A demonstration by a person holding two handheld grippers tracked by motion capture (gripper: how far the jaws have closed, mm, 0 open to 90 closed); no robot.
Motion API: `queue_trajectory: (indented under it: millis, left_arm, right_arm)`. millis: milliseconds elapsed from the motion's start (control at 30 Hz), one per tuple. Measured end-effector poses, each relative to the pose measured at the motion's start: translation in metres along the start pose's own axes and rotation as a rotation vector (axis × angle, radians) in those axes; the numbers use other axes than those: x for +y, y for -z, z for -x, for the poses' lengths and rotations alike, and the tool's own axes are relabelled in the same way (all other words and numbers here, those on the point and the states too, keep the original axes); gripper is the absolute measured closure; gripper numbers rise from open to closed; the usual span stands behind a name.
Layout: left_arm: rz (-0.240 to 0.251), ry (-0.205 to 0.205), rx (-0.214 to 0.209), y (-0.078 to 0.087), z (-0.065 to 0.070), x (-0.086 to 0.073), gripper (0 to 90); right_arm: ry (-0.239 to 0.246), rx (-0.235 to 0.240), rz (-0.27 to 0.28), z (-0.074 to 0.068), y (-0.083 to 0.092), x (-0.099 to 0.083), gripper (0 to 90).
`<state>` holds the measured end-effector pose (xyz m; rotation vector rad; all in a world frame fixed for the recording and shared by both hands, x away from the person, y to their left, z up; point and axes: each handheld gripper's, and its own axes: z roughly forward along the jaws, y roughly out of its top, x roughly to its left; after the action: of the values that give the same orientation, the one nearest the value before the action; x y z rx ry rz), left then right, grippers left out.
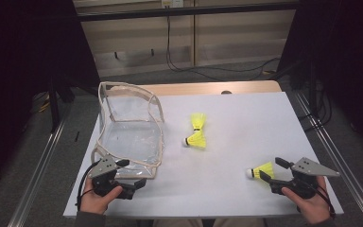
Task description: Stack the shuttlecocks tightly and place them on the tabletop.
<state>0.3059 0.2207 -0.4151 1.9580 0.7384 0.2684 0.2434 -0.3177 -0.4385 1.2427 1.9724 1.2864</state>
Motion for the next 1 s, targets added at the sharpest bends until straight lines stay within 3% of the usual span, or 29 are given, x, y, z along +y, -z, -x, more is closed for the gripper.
queue_trajectory:
  millis: [167,500,833,1000]
  left_arm:
    - [-0.004,-0.001,-0.001,-0.0002,0.0001,0.0003,3.9]
    - [-0.004,-0.003,-0.003,-0.0005,0.0001,0.0005,3.9]
    - [-0.001,-0.003,-0.001,-0.0007,0.0004,0.0003,3.9]
    - [-0.001,-0.003,0.0,-0.0007,0.0005,0.0003,3.9]
  right_arm:
    - [-0.005,0.002,-0.053,-0.0001,-0.0004,-0.0021,34.2]
    - [0.011,0.035,-0.081,-0.0025,-0.0026,-0.0031,49.2]
    - [0.038,0.102,-0.124,-0.0077,-0.0072,-0.0022,75.1]
    - [0.028,0.134,-0.096,-0.0085,-0.008,0.0007,86.2]
